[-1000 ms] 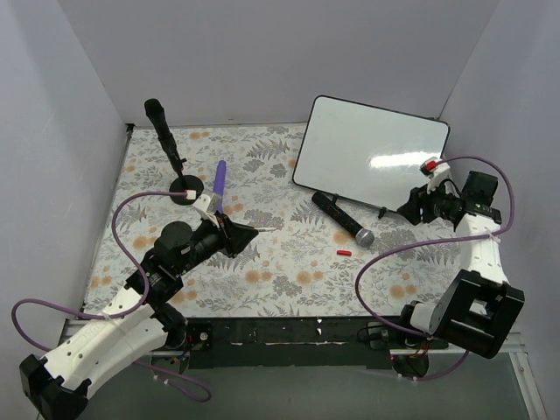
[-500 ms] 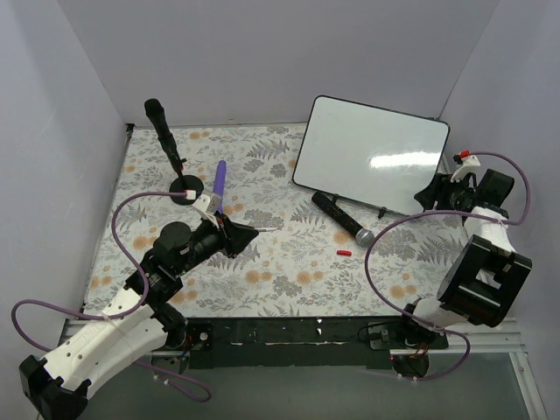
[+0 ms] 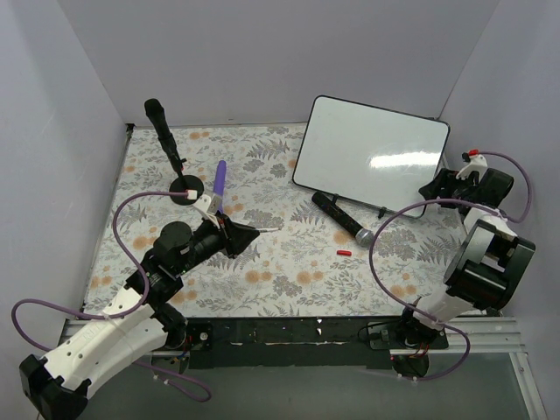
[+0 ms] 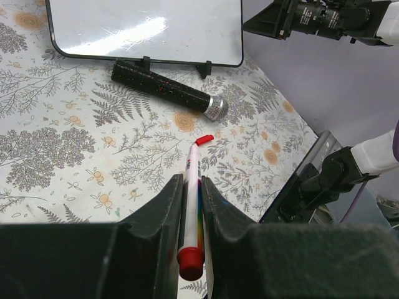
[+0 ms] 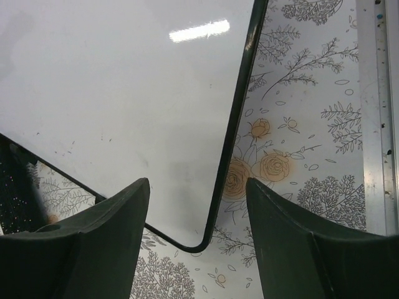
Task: Write a sentence on the whiteboard
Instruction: Pick up the whiteboard from the whiteboard stand.
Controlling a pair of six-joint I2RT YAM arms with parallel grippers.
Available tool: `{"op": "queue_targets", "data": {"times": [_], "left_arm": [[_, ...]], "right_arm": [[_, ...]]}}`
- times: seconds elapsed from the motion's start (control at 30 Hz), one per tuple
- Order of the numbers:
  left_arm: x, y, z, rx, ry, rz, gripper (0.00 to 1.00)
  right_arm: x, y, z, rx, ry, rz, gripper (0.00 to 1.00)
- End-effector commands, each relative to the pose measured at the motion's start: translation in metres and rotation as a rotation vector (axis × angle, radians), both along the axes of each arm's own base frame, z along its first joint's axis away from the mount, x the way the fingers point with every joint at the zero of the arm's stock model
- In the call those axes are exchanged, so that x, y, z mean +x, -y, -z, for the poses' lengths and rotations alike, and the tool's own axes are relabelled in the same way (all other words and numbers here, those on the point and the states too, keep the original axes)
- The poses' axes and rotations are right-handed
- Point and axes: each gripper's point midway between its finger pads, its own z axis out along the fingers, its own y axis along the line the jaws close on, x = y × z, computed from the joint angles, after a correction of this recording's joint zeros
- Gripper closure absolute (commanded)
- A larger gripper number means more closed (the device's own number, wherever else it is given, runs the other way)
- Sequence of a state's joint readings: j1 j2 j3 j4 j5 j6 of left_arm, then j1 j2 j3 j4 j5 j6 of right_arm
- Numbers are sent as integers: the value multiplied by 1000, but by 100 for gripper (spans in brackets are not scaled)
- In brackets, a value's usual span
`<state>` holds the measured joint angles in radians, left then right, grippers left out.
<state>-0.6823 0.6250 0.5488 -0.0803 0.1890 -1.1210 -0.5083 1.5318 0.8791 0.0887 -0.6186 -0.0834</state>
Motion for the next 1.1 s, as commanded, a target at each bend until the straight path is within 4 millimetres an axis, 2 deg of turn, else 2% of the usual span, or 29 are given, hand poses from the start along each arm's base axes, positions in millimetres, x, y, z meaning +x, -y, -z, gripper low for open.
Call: {"op": "queue_targets", "data": {"times": [0.0, 0.6, 1.07], "left_arm": [[0, 0, 0, 6, 19, 10, 100], [5, 5, 14, 40, -21, 16, 100], [7, 7, 22, 62, -39, 19, 100]], "right_arm": [[24, 8, -13, 24, 67, 15, 29], [67, 11, -13, 164, 126, -38, 29], [78, -8, -11, 271, 166, -166, 33]]}}
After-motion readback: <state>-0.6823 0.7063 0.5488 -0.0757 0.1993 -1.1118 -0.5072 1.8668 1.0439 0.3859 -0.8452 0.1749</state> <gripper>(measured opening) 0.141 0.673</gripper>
